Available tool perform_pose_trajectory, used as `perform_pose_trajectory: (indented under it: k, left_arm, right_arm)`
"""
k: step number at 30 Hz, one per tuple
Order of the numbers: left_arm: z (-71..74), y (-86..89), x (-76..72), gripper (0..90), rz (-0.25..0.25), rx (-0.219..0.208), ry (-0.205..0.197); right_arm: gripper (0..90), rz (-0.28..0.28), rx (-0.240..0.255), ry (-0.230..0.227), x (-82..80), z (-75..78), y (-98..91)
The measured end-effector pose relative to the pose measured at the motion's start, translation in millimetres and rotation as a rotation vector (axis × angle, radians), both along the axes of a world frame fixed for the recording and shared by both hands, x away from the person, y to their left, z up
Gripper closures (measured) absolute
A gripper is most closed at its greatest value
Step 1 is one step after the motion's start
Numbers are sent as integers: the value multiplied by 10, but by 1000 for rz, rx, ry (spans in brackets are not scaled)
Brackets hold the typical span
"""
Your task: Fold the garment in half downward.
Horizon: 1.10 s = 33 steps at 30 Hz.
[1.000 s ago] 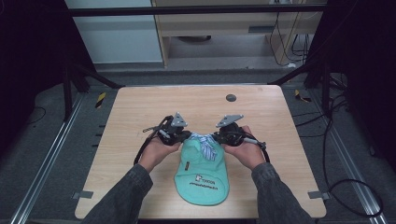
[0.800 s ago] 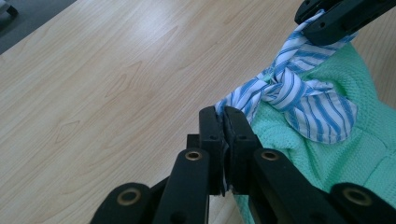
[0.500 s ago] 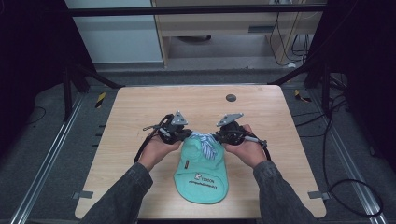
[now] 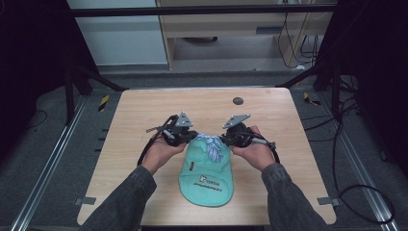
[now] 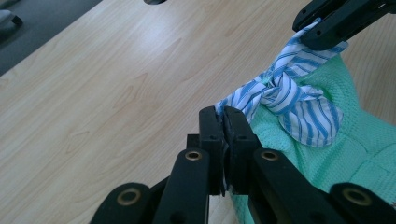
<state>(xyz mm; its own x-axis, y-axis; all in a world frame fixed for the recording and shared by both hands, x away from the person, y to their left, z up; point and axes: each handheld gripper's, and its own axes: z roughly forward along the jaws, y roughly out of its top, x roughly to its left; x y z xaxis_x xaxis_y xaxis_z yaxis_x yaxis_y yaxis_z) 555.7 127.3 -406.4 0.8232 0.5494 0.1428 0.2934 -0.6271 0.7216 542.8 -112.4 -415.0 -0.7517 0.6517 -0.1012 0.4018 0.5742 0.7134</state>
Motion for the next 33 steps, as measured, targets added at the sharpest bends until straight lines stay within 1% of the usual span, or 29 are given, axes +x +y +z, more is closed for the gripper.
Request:
perform_pose_trajectory:
  k: [7, 11, 18, 33]
  left_arm:
    - [44, 11, -7, 874, -4, 3, -22]
    - [61, 22, -13, 874, -3, 3, -33]
    - [86, 44, -17, 873, 4, -4, -44]
    - [161, 50, 1, 873, 16, -11, -63]
  right_arm:
    - [827, 4, -11, -18, 20, 98, 13]
    - [828, 7, -11, -26, 37, 125, 21]
    - [827, 14, -14, -45, 43, 168, 40]
    - [826, 10, -20, -64, 77, 276, 63]
